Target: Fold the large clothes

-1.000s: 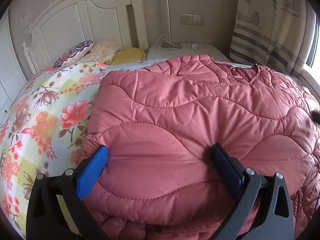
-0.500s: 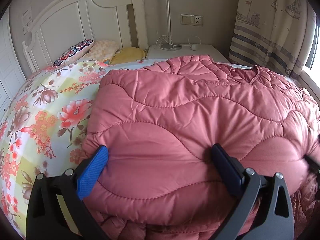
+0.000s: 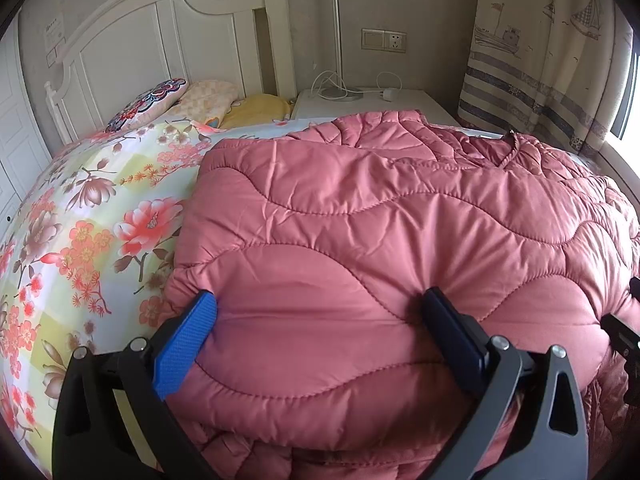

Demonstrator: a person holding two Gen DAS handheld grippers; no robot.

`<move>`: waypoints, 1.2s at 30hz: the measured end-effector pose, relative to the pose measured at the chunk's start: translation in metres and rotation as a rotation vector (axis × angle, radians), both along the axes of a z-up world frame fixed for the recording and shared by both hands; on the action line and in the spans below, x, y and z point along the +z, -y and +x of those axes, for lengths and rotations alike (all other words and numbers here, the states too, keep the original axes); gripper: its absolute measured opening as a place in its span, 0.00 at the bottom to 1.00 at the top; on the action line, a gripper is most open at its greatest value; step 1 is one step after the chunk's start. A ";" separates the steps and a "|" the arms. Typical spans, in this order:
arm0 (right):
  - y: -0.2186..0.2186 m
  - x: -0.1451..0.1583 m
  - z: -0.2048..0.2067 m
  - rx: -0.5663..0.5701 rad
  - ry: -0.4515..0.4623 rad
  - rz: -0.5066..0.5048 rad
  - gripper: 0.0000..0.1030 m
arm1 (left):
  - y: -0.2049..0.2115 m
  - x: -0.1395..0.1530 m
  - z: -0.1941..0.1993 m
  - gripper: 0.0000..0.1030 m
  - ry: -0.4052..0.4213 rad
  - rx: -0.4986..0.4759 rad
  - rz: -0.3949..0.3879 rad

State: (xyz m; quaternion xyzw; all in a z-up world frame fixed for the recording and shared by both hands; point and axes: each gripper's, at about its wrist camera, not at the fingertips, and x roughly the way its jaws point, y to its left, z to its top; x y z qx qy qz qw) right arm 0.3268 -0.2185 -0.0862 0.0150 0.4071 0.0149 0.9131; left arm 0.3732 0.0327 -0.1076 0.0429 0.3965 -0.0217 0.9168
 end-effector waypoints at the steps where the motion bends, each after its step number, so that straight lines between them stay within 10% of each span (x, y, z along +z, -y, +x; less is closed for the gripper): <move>1: 0.000 0.000 0.000 0.000 -0.001 -0.001 0.90 | 0.000 -0.001 0.000 0.98 -0.001 0.000 0.000; 12: -0.013 0.028 -0.028 0.015 0.064 0.002 0.90 | 0.022 0.035 -0.065 0.98 0.073 -0.105 -0.027; 18: -0.046 -0.004 -0.035 0.128 -0.045 -0.133 0.91 | 0.052 -0.015 -0.071 0.98 -0.078 -0.164 0.085; 22: -0.048 -0.007 -0.031 0.125 -0.049 -0.148 0.95 | 0.040 -0.011 -0.068 0.98 -0.097 -0.160 -0.006; 30: -0.017 0.011 -0.050 0.051 -0.015 -0.211 0.95 | 0.001 -0.007 -0.102 0.98 -0.050 -0.104 0.068; 32: 0.008 0.004 -0.053 -0.005 -0.043 -0.229 0.95 | -0.018 -0.011 -0.097 0.98 -0.097 -0.098 -0.026; 36: 0.049 -0.013 -0.053 -0.064 -0.103 -0.044 0.95 | -0.020 -0.012 -0.093 0.98 -0.110 -0.082 -0.026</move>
